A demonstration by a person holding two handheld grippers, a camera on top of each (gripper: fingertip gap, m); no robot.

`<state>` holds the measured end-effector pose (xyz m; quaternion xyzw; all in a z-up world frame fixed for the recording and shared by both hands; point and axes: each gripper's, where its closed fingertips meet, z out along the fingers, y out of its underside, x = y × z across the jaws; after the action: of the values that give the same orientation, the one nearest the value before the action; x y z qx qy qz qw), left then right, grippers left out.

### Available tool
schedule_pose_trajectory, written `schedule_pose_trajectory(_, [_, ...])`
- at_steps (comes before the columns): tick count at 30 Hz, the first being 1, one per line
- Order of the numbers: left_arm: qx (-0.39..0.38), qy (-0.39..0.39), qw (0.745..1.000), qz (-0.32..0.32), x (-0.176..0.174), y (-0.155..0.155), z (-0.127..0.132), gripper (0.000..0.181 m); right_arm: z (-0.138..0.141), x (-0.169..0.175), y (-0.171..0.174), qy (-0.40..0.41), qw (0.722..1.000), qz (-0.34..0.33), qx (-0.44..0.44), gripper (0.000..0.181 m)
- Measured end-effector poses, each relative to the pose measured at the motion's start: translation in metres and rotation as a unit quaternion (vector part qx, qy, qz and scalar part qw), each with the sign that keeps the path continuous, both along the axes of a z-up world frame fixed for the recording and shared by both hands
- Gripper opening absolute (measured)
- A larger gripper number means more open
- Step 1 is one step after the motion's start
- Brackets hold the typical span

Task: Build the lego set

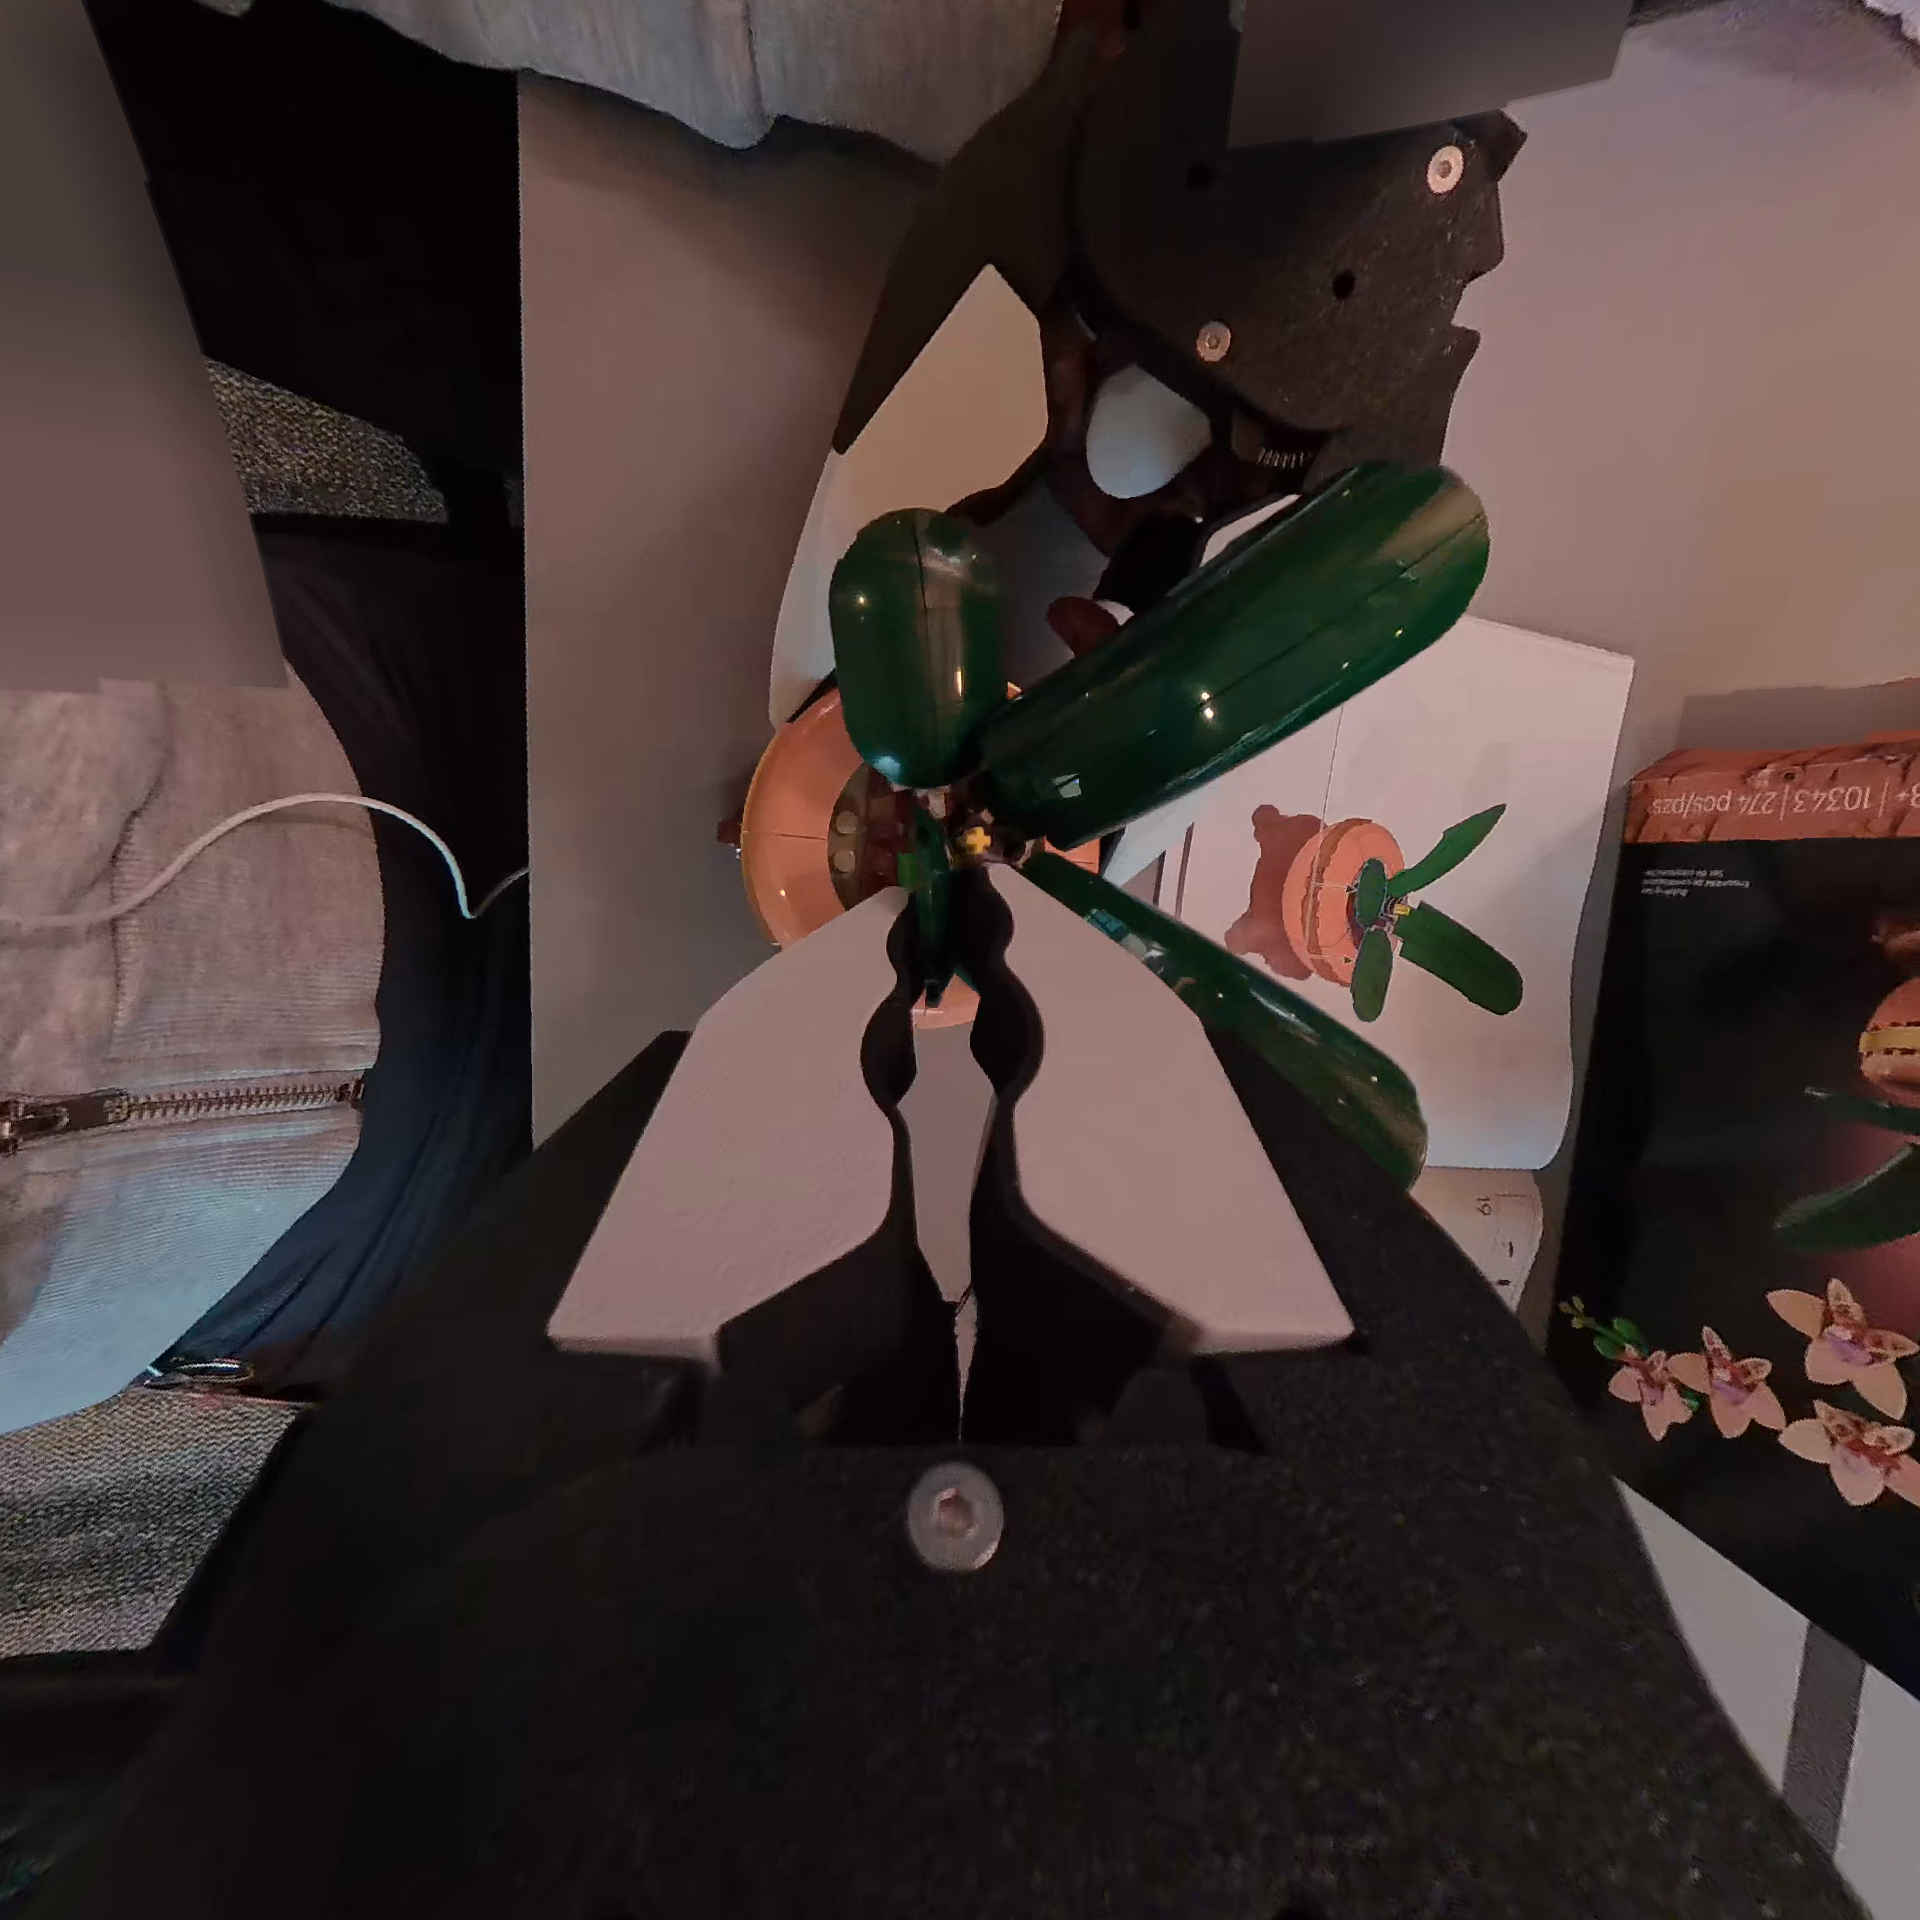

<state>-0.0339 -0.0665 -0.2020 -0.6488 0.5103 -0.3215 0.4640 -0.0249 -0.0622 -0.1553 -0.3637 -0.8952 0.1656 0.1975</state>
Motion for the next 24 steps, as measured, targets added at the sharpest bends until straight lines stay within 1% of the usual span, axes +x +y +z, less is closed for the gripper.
schedule_pose_trajectory(4, [0.0,0.0,1.0,0.0,0.0,0.0,0.0,0.079,-0.001,0.001,0.001,-0.005,1.0,0.001,0.011,0.007])
schedule_pose_trajectory(8, [0.001,0.0,1.0,0.0,0.0,0.0,0.0,0.079,-0.004,0.004,0.004,-0.038,0.998,0.007,0.04,0.008])
schedule_pose_trajectory(10, [0.001,0.0,1.0,0.0,0.0,0.0,0.0,0.079,-0.012,0.011,0.013,-0.075,0.995,0.0,0.062,0.009])
schedule_pose_trajectory(11, [-0.001,-0.001,1.0,0.001,0.0,0.0,0.0,0.079,-0.021,0.015,0.016,-0.088,0.993,0.012,0.078,0.007])
schedule_pose_trajectory(12, [-0.003,0.0,1.0,-0.001,0.0,0.0,0.0,0.079,-0.034,0.02,0.008,-0.117,0.991,0.021,0.063,0.006])
schedule_pose_trajectory(13, [-0.004,0.001,1.0,-0.002,0.0,-0.001,0.0,0.08,-0.033,0.022,-0.001,-0.117,0.991,0.035,0.054,0.007])
schedule_pose_trajectory(14, [-0.005,0.001,1.0,0.0,0.0,-0.001,-0.001,0.079,-0.031,0.022,-0.003,-0.111,0.991,0.037,0.071,0.007])
schedule_pose_trajectory(15, [-0.005,0.001,1.0,0.002,0.0,-0.001,0.0,0.079,-0.025,0.019,0.0,-0.098,0.991,0.031,0.084,0.007])
schedule_pose_trajectory(18, [-0.008,0.0,1.0,-0.001,0.0,-0.001,0.0,0.079,-0.016,0.012,0.006,-0.068,0.996,0.002,0.064,0.007])
schedule_pose_trajectory(20, [-0.008,-0.001,1.0,0.0,-0.001,-0.002,-0.001,0.079,-0.013,0.011,0.013,-0.045,0.995,0.001,0.086,0.007])
schedule_pose_trajectory(22, [-0.013,-0.002,1.0,0.007,-0.003,-0.001,-0.001,0.079,-0.006,0.014,0.014,-0.055,0.993,0.019,0.106,0.008])
schedule_pose_trajectory(24, [-0.035,0.0,0.999,0.025,-0.005,-0.001,-0.003,0.08,0.009,0.018,0.015,-0.097,0.986,0.042,0.128,0.008])
